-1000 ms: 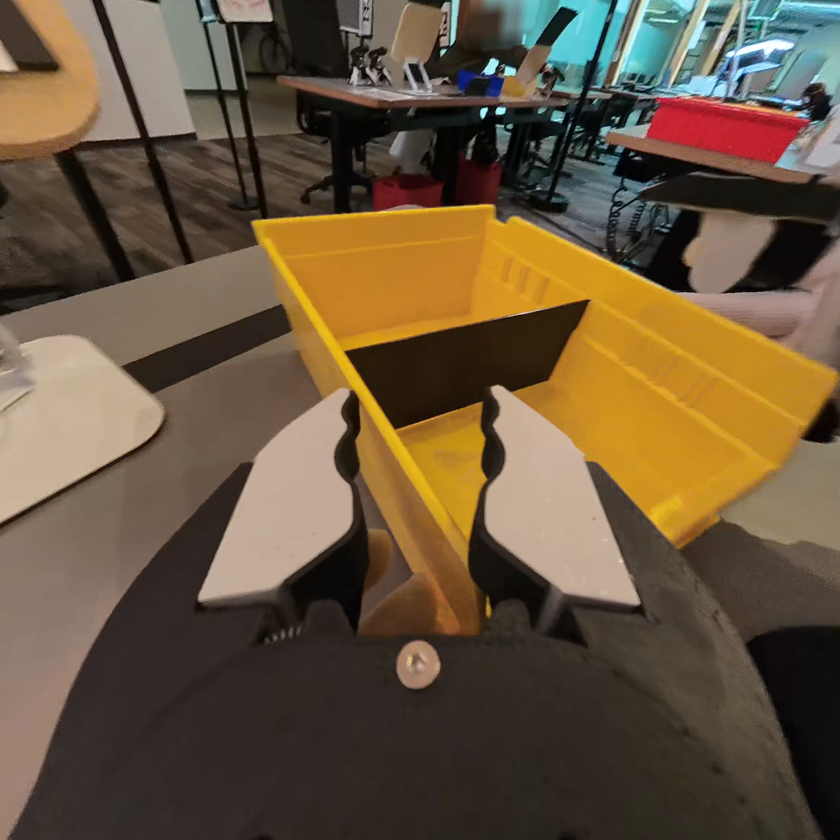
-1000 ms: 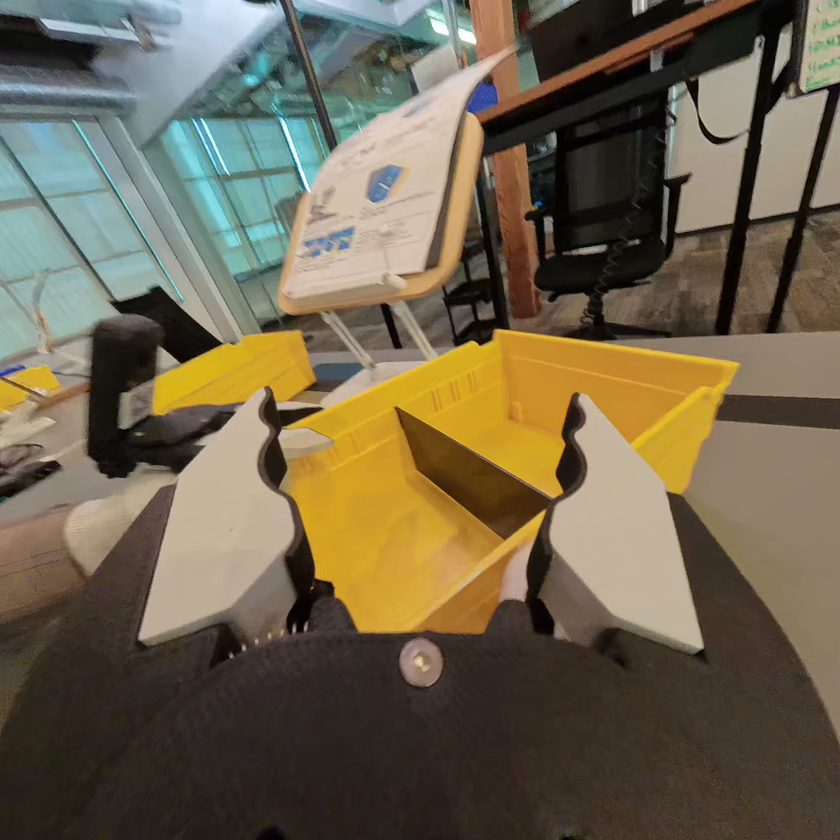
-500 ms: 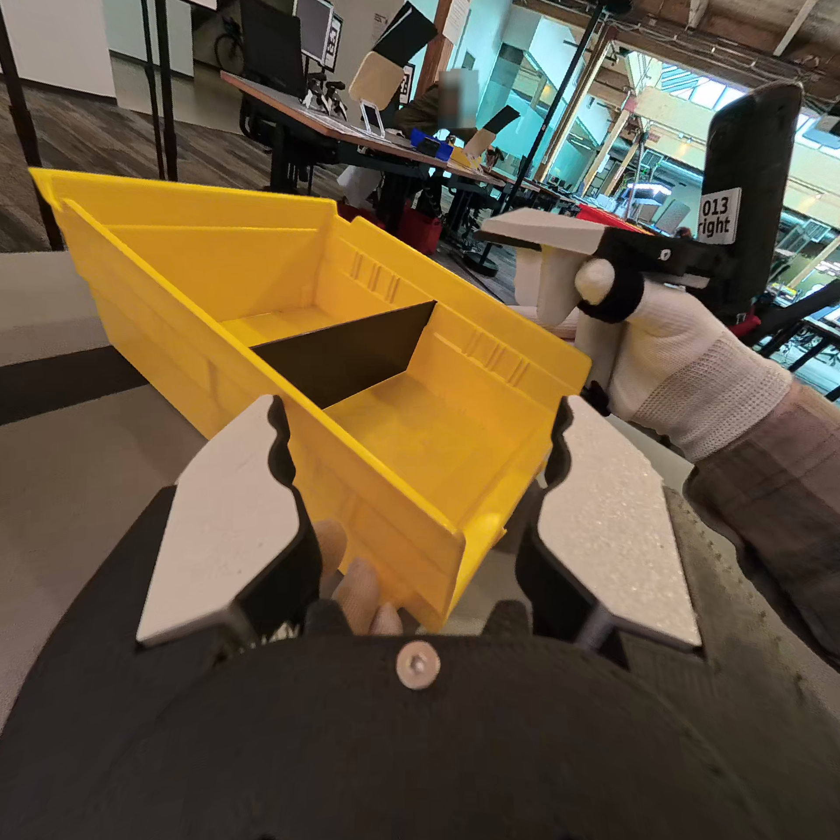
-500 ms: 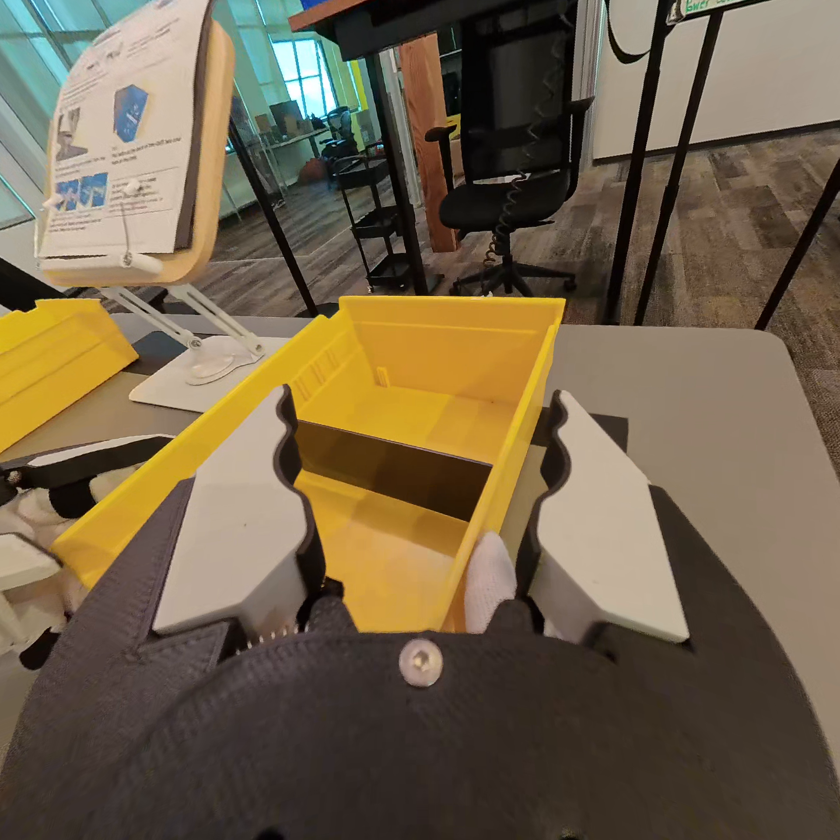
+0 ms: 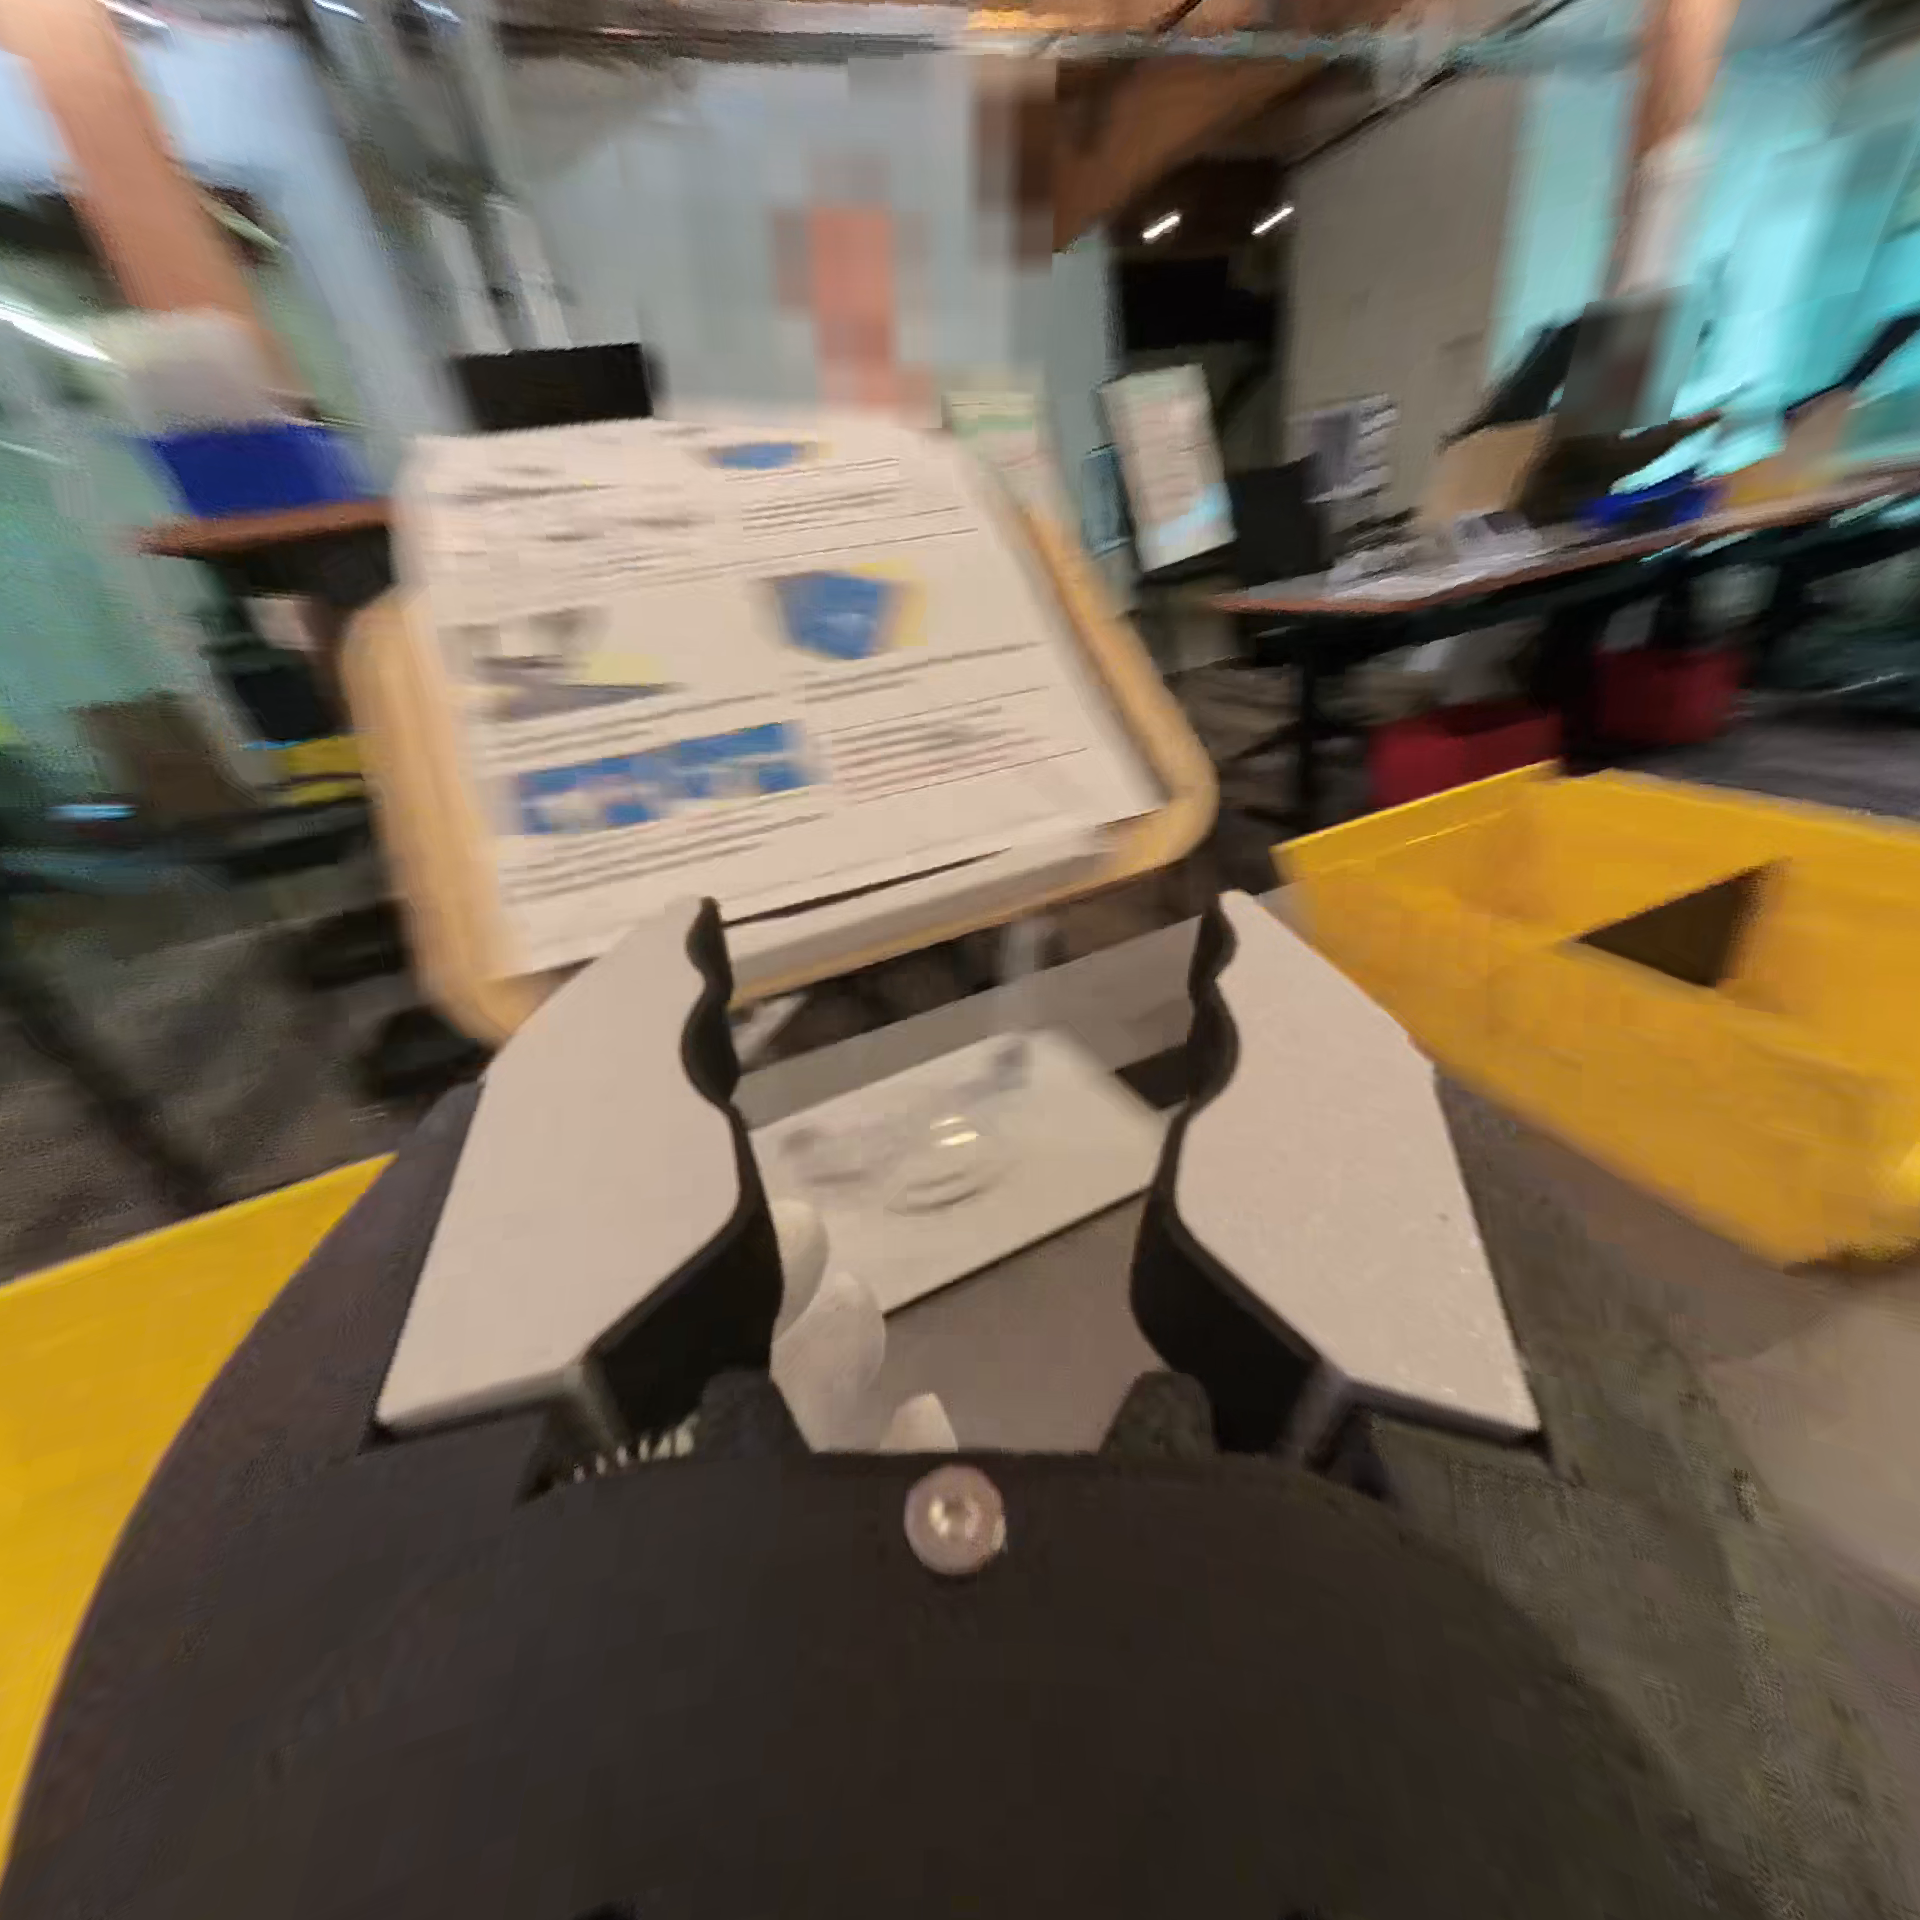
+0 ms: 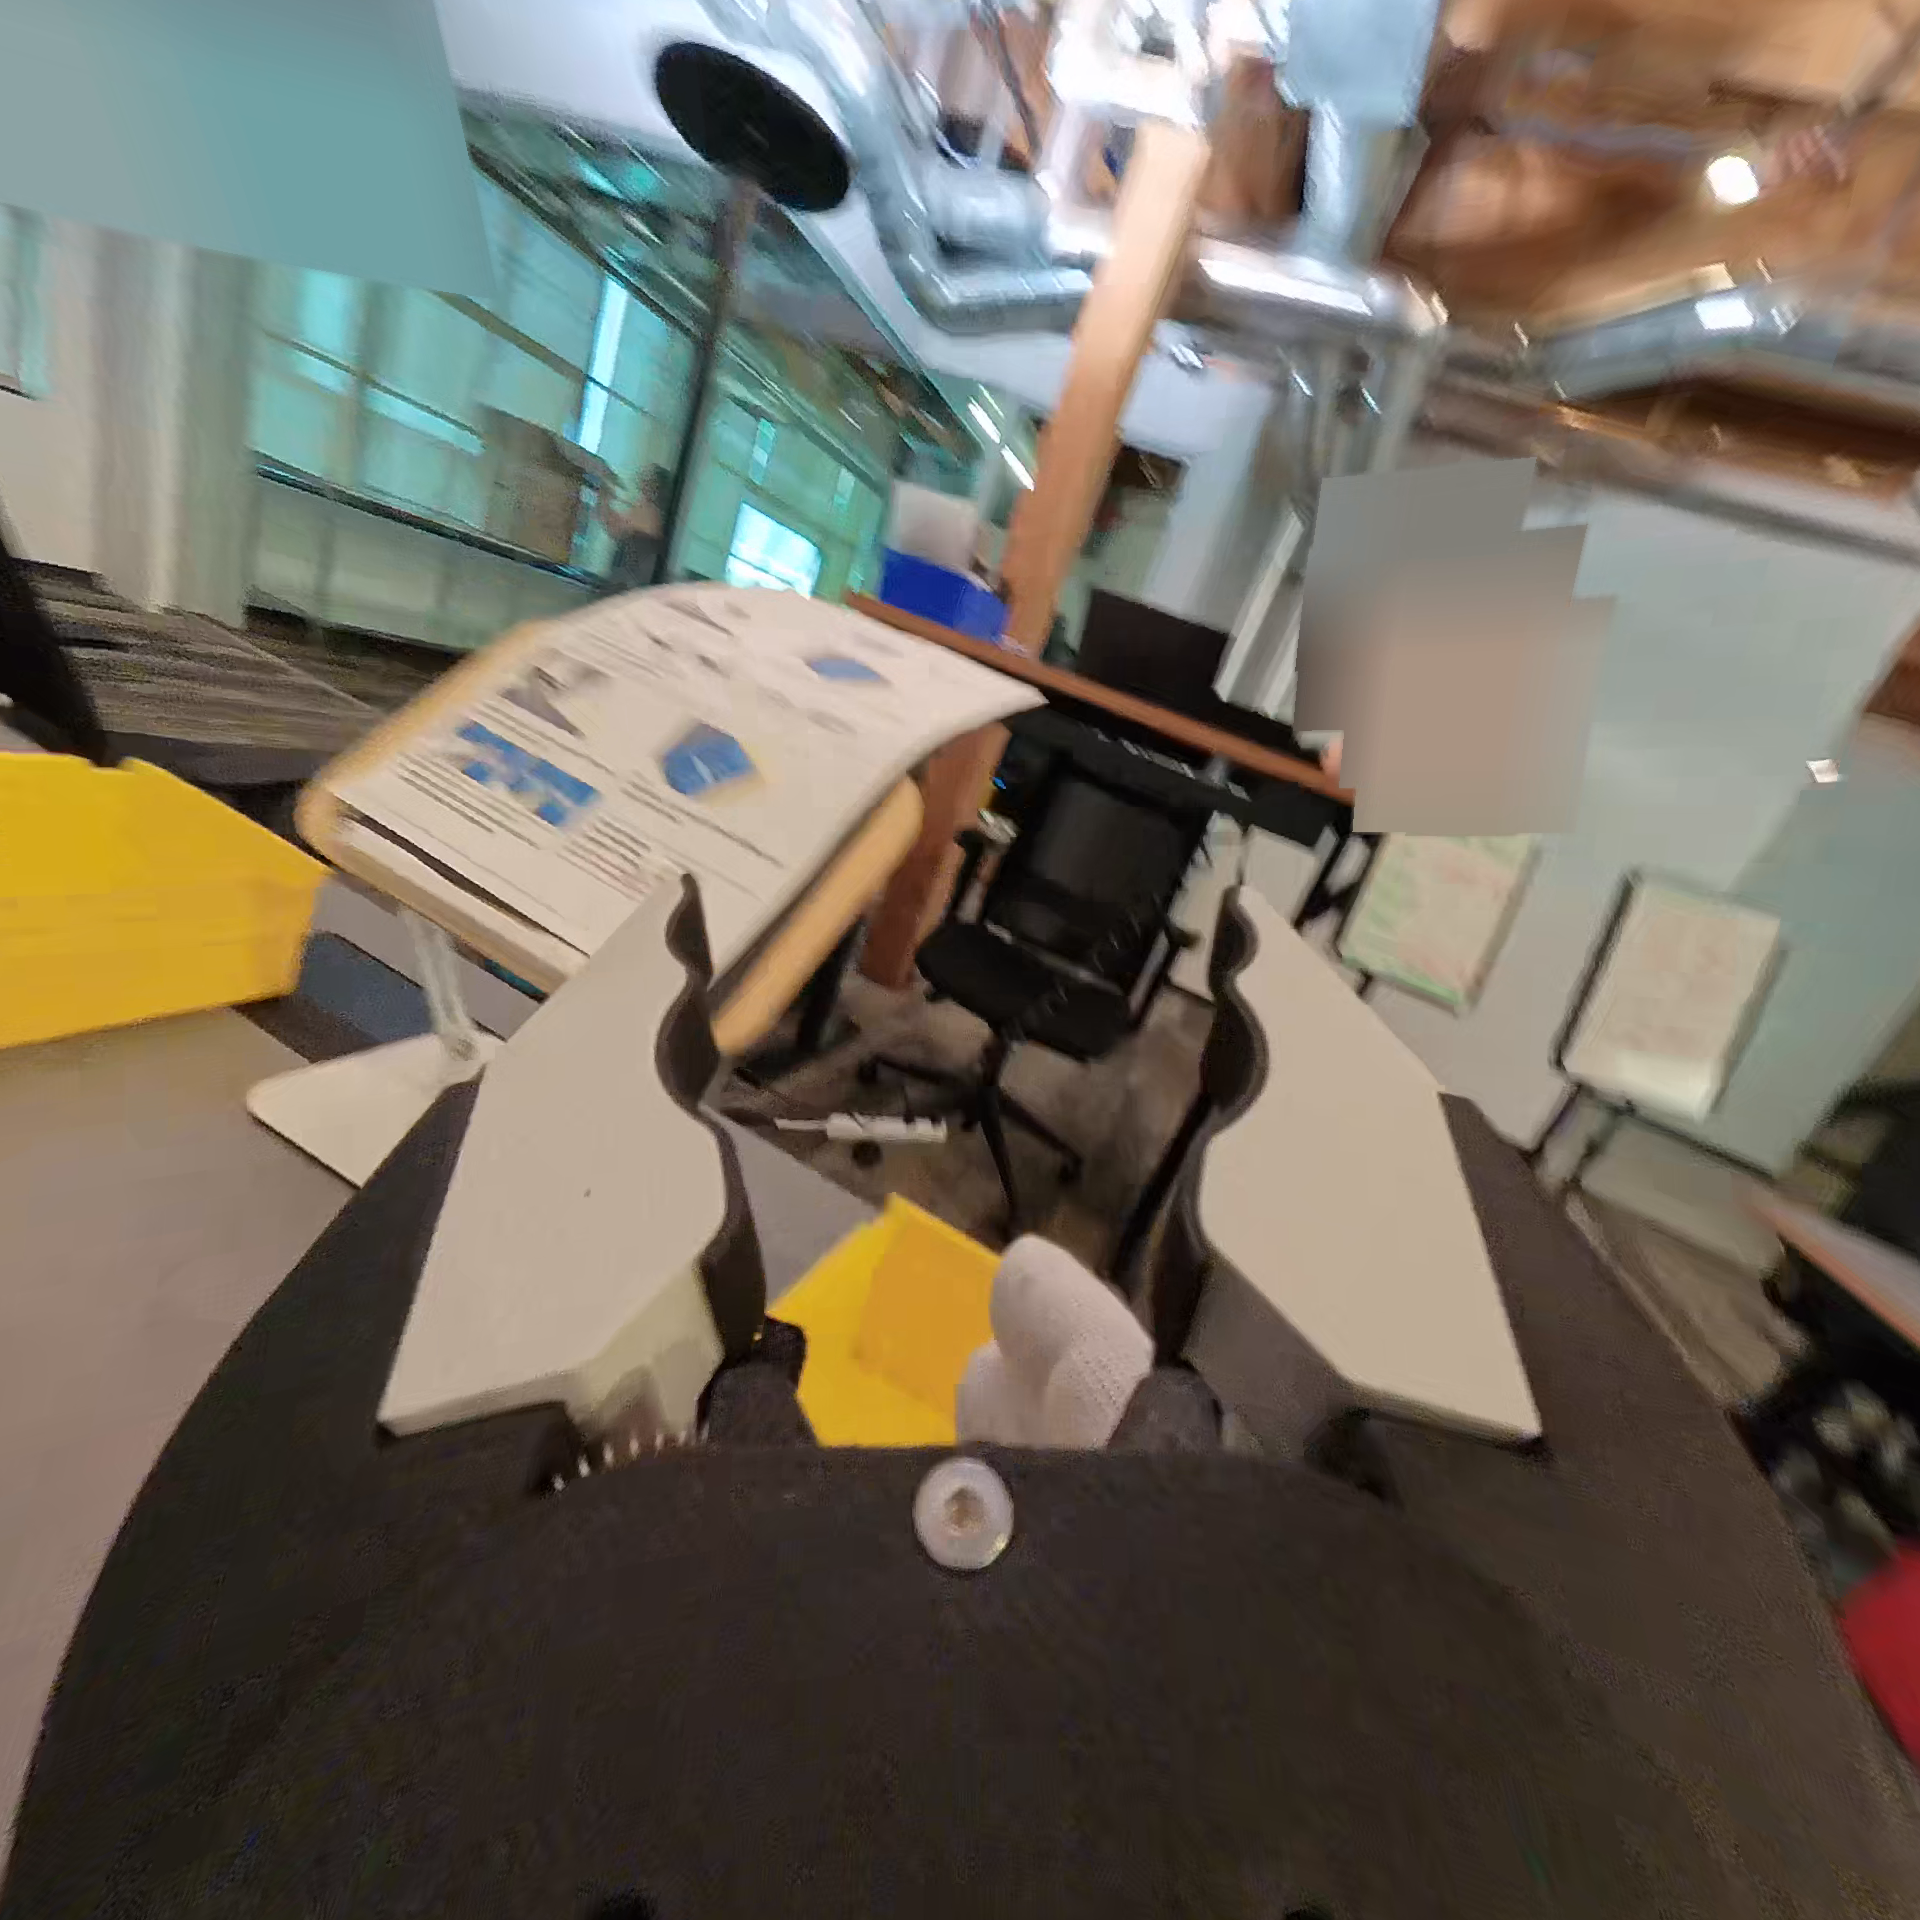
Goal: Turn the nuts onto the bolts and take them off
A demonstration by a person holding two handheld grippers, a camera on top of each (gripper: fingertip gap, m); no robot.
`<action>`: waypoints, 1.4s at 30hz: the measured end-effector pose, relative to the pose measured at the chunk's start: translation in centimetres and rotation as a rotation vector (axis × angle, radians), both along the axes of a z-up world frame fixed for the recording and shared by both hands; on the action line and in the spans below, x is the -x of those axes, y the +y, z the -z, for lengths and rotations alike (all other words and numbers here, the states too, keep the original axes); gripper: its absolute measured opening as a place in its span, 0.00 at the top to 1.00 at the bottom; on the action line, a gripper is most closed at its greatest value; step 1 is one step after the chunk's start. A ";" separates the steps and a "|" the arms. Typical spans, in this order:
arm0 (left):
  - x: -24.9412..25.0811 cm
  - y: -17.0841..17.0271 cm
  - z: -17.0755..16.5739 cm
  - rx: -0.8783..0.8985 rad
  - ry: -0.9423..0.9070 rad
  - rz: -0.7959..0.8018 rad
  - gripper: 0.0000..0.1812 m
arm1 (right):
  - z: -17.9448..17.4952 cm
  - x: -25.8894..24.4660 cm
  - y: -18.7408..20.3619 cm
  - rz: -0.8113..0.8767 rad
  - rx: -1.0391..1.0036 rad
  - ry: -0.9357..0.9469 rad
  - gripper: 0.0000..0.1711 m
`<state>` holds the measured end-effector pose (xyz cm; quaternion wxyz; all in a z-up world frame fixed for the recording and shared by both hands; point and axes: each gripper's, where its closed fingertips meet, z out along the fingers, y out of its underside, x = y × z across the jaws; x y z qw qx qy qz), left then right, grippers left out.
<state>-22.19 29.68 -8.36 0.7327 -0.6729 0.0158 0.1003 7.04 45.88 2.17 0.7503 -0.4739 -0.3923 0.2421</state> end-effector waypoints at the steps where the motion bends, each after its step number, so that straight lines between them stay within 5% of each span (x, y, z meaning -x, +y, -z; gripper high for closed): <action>1: 4.1 -2.3 -0.2 0.030 0.064 -0.102 0.58 | -1.2 2.0 -1.6 -0.033 -0.036 -0.002 0.47; 5: 19.6 -12.4 1.0 0.217 0.191 -0.494 0.71 | -5.4 10.3 -7.9 -0.197 -0.137 0.021 0.52; 10: 29.5 -18.8 8.9 0.483 -0.010 -0.610 0.62 | -7.7 18.4 -11.6 -0.306 -0.168 0.037 0.55; 14: 31.7 -19.6 14.4 0.575 -0.121 -0.584 0.62 | -7.8 21.4 -13.2 -0.375 -0.138 0.100 0.57; 17: 32.0 -19.0 17.1 0.608 -0.146 -0.536 0.77 | -6.1 22.7 -13.0 -0.393 -0.089 0.128 0.59; 19: 32.1 -18.7 17.4 0.591 -0.148 -0.516 0.92 | -4.7 23.4 -12.6 -0.402 -0.058 0.133 0.59; 25: 31.5 -19.9 17.3 0.604 -0.164 -0.419 0.96 | -1.2 24.4 -11.3 -0.388 -0.015 0.106 0.59; 40: 34.8 -20.2 17.5 0.671 -0.150 -0.241 0.96 | -2.2 22.1 -10.5 -0.382 -0.008 0.170 0.58; 42: 36.0 -21.0 16.3 0.660 -0.110 -0.338 0.77 | -2.4 21.8 -10.2 -0.367 -0.014 0.168 0.57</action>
